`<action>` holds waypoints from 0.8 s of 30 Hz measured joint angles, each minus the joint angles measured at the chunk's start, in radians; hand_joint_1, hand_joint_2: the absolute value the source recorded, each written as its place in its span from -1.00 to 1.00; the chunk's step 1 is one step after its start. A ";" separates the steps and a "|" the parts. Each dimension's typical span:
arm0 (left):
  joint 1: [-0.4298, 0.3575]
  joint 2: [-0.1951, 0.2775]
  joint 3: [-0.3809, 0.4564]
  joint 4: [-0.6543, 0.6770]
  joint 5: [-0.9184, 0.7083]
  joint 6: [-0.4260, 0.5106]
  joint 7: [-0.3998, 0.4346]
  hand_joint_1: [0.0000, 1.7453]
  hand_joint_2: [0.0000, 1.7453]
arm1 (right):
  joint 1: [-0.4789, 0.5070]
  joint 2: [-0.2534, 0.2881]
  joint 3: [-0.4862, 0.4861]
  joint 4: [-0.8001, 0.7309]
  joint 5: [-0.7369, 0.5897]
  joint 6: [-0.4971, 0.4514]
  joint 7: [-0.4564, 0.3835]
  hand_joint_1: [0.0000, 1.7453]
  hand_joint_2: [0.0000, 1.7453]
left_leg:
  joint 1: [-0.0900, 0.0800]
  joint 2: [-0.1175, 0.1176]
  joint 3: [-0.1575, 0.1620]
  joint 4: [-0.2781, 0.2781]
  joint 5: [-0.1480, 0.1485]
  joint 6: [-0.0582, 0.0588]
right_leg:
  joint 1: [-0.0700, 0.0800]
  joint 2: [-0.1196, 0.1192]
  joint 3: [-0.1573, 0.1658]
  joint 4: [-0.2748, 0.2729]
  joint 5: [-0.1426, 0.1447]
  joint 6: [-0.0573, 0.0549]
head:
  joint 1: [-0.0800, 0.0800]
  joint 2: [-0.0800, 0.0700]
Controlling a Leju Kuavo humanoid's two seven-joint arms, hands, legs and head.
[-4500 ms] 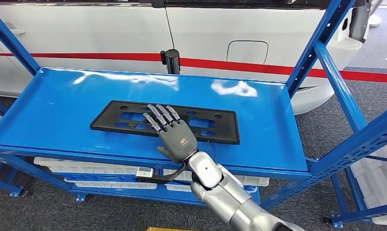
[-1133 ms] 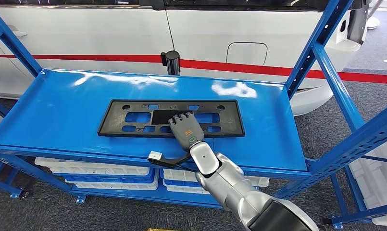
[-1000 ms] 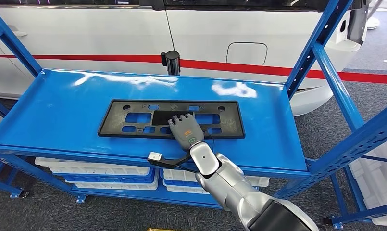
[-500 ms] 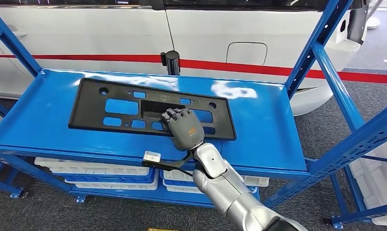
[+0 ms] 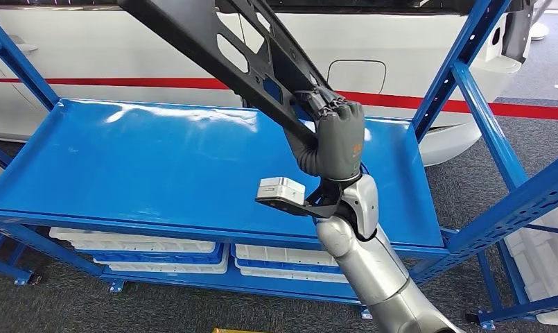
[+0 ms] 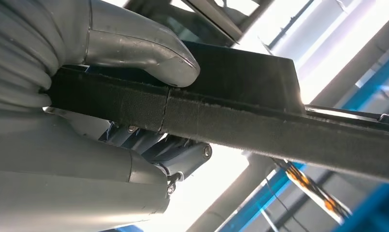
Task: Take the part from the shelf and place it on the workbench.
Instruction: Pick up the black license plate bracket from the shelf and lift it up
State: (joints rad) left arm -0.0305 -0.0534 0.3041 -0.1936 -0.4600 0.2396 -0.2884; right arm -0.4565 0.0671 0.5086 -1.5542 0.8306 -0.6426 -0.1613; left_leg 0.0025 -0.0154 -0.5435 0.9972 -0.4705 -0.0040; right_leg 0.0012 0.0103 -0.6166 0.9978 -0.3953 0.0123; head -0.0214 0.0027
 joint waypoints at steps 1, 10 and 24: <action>0.000 -0.001 0.005 0.000 0.001 0.008 -0.004 -1.00 1.00 | 0.006 -0.011 0.002 -0.025 -0.011 -0.001 -0.006 1.00 1.00 | 0.000 0.000 0.000 0.000 0.000 0.000 | 0.000 0.000 0.000 0.000 0.000 0.000 | 0.000 0.000; 0.002 -0.007 0.022 0.000 0.009 0.045 -0.022 -1.00 1.00 | 0.047 -0.072 0.008 -0.138 -0.059 0.000 -0.027 1.00 1.00 | 0.000 0.000 0.000 0.000 -0.001 0.001 | 0.000 0.000 0.000 0.000 0.000 0.000 | 0.000 0.000; 0.009 -0.012 0.101 0.000 0.054 0.026 -0.001 -1.00 1.00 | 0.197 -0.178 0.024 -0.285 -0.680 0.222 -0.189 1.00 1.00 | 0.000 0.000 -0.002 0.000 -0.003 0.002 | 0.000 0.000 -0.001 0.000 -0.001 0.000 | 0.000 0.000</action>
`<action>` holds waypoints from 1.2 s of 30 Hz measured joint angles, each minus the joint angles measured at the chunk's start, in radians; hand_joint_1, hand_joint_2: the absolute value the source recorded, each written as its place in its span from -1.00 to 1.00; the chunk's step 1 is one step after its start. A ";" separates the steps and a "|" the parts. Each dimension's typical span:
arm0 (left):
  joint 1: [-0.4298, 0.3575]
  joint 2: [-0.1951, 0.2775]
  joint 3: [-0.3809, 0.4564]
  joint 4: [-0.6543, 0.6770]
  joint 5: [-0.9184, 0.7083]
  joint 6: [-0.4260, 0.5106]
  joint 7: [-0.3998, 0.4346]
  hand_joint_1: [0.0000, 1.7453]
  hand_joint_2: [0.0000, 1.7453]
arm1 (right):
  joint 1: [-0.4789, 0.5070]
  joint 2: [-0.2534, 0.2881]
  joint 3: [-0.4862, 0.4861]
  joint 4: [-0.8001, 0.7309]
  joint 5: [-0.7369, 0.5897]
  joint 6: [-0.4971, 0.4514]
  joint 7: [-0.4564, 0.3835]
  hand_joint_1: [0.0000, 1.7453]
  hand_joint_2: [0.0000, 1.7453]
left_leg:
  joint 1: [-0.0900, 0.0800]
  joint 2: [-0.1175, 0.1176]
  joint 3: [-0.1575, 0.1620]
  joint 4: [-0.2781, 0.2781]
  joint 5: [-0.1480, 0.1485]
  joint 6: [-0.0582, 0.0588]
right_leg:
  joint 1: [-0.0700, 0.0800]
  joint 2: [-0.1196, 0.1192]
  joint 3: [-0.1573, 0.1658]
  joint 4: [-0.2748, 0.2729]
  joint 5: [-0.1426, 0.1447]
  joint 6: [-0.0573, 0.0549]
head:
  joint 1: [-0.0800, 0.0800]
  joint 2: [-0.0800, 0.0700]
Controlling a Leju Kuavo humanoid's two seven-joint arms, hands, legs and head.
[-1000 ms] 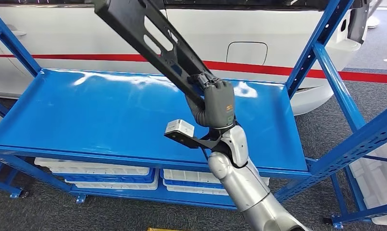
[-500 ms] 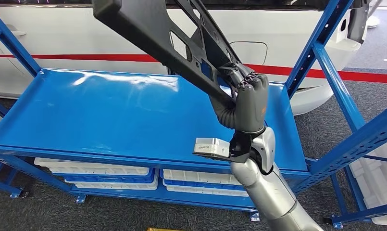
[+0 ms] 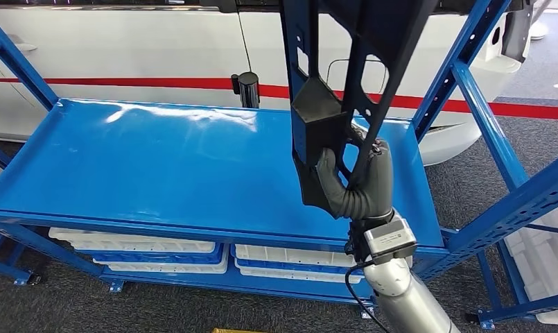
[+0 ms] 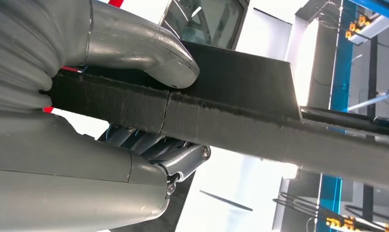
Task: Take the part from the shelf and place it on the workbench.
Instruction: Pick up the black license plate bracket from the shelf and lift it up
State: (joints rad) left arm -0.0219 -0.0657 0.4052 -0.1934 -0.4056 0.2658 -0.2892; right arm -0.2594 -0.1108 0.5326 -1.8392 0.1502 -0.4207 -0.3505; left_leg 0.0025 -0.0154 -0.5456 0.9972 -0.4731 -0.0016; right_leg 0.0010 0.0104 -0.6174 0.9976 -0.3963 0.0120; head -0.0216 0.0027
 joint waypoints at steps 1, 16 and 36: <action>0.000 0.000 0.004 0.000 0.000 0.002 0.002 -1.00 1.00 | 0.004 -0.007 -0.005 -0.009 -0.008 0.001 0.000 1.00 1.00 | 0.000 0.000 0.000 0.000 0.000 0.000 | 0.000 0.000 0.000 0.000 0.000 0.000 | 0.000 0.000; 0.000 -0.003 0.015 0.000 -0.003 0.015 0.002 -1.00 1.00 | 0.033 -0.046 -0.048 -0.051 -0.051 0.013 0.022 1.00 1.00 | 0.000 0.000 0.000 0.000 0.000 0.000 | 0.000 0.000 0.000 0.000 0.000 0.000 | 0.000 0.000; 0.001 -0.010 0.032 0.000 -0.008 0.011 0.013 -1.00 1.00 | 0.111 -0.057 -0.100 -0.056 -0.063 -0.034 0.038 1.00 1.00 | 0.000 0.000 0.000 0.000 0.000 0.000 | 0.000 0.000 0.000 0.000 0.000 0.000 | 0.000 0.000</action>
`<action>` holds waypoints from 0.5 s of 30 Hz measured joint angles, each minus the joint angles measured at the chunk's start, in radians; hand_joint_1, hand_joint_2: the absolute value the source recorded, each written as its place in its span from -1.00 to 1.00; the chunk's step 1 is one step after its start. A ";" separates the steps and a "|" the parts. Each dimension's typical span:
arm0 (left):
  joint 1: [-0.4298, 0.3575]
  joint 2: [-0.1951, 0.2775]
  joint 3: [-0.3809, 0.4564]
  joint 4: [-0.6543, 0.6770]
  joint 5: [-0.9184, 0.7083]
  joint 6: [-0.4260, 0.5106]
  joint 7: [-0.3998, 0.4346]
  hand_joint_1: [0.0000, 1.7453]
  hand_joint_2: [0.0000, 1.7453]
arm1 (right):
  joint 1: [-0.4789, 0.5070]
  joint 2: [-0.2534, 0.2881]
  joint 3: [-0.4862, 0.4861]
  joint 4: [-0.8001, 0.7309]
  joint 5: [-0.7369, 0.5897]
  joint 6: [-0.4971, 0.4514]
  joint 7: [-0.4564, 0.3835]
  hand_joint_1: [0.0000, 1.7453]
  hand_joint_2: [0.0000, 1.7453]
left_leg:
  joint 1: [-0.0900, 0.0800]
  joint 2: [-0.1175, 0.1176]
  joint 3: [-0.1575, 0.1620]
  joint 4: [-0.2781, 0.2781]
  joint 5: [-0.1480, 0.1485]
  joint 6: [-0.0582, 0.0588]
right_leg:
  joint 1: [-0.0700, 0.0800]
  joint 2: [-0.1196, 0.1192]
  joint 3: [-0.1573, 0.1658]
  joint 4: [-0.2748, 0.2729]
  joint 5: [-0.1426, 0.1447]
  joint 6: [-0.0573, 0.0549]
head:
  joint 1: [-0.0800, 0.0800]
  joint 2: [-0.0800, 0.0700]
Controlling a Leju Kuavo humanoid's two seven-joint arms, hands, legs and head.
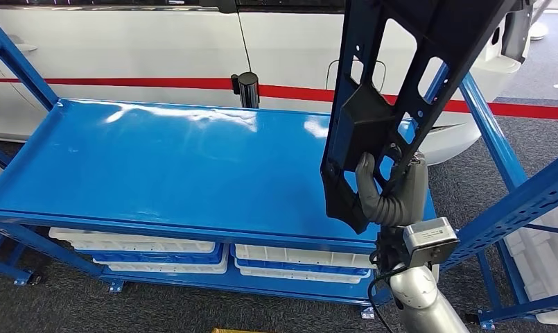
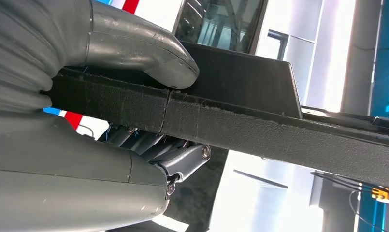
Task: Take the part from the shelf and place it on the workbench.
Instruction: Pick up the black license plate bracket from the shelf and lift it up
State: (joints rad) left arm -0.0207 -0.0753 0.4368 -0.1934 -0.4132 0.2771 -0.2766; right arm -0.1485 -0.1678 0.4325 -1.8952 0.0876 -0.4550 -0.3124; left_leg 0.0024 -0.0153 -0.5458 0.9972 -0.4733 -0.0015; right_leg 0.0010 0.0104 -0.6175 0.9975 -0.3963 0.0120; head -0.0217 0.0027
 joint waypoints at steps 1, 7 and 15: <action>0.000 0.000 0.000 0.000 -0.002 -0.001 0.000 -1.00 1.00 | 0.002 -0.002 -0.001 0.000 -0.006 0.004 0.002 1.00 1.00 | 0.000 0.000 0.000 0.000 0.000 0.000 | 0.000 0.000 0.000 0.000 0.000 0.000 | 0.000 0.000; 0.000 0.000 0.000 0.000 -0.018 -0.002 0.000 -1.00 1.00 | 0.018 -0.012 -0.019 -0.001 -0.025 0.016 -0.010 1.00 1.00 | 0.000 0.000 0.000 0.000 0.000 0.000 | 0.000 0.000 0.000 0.000 0.000 0.000 | 0.000 0.000; 0.000 0.000 0.000 0.000 -0.036 -0.001 -0.002 -1.00 1.00 | 0.038 -0.017 -0.032 -0.017 -0.005 0.019 -0.042 1.00 1.00 | 0.000 0.000 0.000 0.000 0.000 0.000 | 0.000 0.000 0.000 0.000 0.000 0.000 | 0.000 0.000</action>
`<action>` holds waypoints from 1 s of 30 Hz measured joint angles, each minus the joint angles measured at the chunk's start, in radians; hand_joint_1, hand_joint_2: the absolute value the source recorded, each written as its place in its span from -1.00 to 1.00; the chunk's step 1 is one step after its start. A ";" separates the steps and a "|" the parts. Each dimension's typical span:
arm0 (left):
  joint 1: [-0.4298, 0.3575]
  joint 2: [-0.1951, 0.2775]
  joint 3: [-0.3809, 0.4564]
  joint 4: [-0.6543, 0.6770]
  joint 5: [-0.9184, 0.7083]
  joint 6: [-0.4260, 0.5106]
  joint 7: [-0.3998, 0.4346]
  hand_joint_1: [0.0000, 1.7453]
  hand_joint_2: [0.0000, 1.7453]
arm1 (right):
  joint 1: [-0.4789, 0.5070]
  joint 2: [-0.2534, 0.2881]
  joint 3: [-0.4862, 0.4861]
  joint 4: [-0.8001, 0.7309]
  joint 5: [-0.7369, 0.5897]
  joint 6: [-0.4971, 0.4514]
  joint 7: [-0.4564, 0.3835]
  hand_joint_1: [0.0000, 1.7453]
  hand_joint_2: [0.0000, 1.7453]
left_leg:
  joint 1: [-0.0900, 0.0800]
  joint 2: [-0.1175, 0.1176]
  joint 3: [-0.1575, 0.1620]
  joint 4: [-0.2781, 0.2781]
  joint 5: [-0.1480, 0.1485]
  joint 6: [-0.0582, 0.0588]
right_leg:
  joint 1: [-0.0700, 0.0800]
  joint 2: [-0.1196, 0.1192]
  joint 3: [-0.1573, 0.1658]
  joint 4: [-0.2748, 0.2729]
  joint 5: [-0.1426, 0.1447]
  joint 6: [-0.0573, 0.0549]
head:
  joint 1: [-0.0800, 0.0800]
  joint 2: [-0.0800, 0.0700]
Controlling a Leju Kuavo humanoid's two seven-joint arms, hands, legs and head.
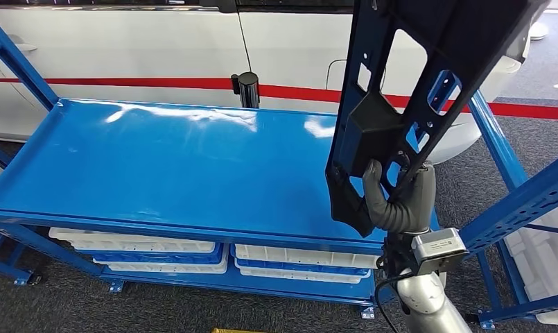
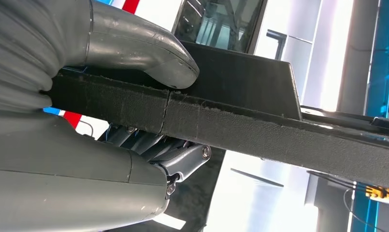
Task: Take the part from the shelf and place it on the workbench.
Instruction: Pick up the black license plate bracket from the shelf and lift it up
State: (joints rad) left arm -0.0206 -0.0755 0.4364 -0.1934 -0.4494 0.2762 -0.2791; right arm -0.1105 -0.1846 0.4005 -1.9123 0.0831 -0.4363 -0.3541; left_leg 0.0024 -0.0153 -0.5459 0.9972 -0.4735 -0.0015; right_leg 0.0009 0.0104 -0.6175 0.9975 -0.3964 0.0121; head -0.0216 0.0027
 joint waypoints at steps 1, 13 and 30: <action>0.000 0.000 0.000 0.000 0.000 0.000 0.000 -1.00 1.00 | 0.001 0.000 -0.002 -0.001 0.000 0.000 0.000 1.00 1.00 | 0.000 0.000 0.000 0.000 0.000 0.000 | 0.000 0.000 0.000 0.000 0.000 0.000 | 0.000 0.000; 0.000 -0.009 0.000 0.000 -0.008 -0.002 -0.006 -1.00 1.00 | 0.013 -0.004 -0.011 -0.017 0.019 0.003 -0.012 1.00 1.00 | 0.028 0.008 0.034 -0.058 0.031 0.019 | -0.030 -0.002 -0.131 0.261 -0.099 0.038 | 0.003 0.000; -0.001 -0.014 -0.003 0.000 -0.044 -0.004 -0.012 -1.00 1.00 | 0.020 0.001 -0.009 -0.017 0.039 0.010 -0.015 1.00 1.00 | 0.028 0.012 -0.106 0.234 -0.094 -0.012 | -0.024 0.000 0.010 0.025 -0.029 0.016 | 0.002 0.000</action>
State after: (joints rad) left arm -0.0215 -0.0896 0.4336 -0.1934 -0.4934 0.2726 -0.2908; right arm -0.0907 -0.1841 0.3913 -1.9291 0.1221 -0.4268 -0.3693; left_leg 0.0306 -0.0032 -0.6517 1.2313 -0.5670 -0.0138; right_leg -0.0235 0.0102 -0.6077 1.0221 -0.4259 0.0284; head -0.0198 0.0027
